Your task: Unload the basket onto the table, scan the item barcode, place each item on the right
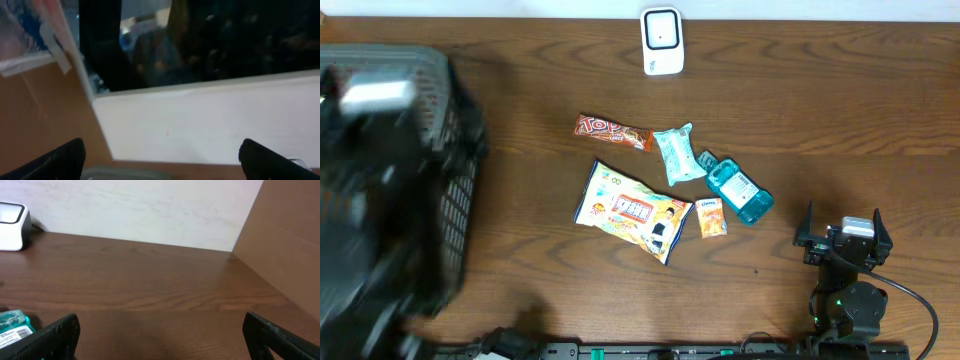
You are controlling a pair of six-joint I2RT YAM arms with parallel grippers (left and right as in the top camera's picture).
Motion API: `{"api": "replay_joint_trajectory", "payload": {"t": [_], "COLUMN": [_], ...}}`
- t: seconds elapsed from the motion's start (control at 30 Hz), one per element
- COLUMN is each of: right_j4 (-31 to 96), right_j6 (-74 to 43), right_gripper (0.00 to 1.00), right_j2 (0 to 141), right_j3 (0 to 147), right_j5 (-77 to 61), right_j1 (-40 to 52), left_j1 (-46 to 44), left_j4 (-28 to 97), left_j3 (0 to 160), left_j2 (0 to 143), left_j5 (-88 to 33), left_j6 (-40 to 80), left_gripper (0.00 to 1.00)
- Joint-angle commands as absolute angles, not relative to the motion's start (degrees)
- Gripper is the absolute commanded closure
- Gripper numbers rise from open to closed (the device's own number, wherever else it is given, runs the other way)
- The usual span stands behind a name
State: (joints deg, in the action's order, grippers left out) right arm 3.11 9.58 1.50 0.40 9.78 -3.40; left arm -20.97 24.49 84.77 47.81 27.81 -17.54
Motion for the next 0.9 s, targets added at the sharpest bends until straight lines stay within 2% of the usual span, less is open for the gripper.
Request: {"api": "replay_joint_trajectory", "payload": {"t": [0.0, 0.1, 0.27, 0.37, 0.5, 0.6, 0.63, 0.67, 0.7, 0.73, 0.77, 0.87], "right_j4": [3.46, 4.27, 3.11, 2.55, 2.57, 2.52, 2.52, 2.52, 2.52, 2.55, 2.52, 2.31], "right_j6": [9.06, -2.55, -41.34, -56.23, -58.89, -58.92, -58.89, -58.94, -59.35, -59.86, -60.05, -60.23], "right_gripper": [0.01, 0.01, 0.01, 0.01, 0.01, 0.01, 0.08, 0.24, 0.28, 0.09, 0.01, 0.01], "right_j2": [1.56, 1.56, 1.78, 1.78, 1.78, 1.78, 1.78, 1.78, 1.78, 1.78, 1.78, 1.78], "right_j3": [0.32, 0.32, 0.32, 0.32, 0.32, 0.32, 0.32, 0.32, 0.32, 0.32, 0.32, 0.32], "right_j5": [7.42, -0.25, -15.94, -26.57, -38.33, -41.58, -42.09, -42.19, -42.17, -42.17, -42.06, -41.95], "right_j1": [-3.53, -3.53, -3.29, -3.31, -3.31, -3.31, -3.31, -3.31, -3.31, -3.31, -3.33, -3.33], "left_j1": [-19.44, -19.0, -18.92, -18.92, -18.92, -18.92, -18.92, -18.92, -18.92, -18.92, -18.92, -18.92], "left_j4": [24.84, 24.75, 24.53, 24.36, 24.4, 24.58, 24.56, 24.53, 24.56, 24.56, 24.58, 24.64], "left_j3": [84.05, 82.67, 81.41, 81.32, 81.32, 81.14, 81.01, 80.95, 80.95, 80.95, 80.95, 80.95], "left_j2": [41.95, 36.64, 29.69, 26.7, 23.64, 22.17, 21.89, 21.78, 21.78, 21.78, 21.78, 21.78], "left_j5": [16.93, 12.56, 9.43, 9.43, 9.41, 9.37, 9.3, 8.84, 8.01, 7.18, 5.89, 1.63], "left_j6": [-13.17, -11.81, -11.88, -11.88, -11.68, -11.62, -11.38, -11.0, -10.72, -10.24, -10.15, -10.15], "left_gripper": [0.02, 0.02, 0.02, 0.02, 0.02, 0.02, 0.02, 0.02, 0.02, 0.02, 0.02, 0.02]}}
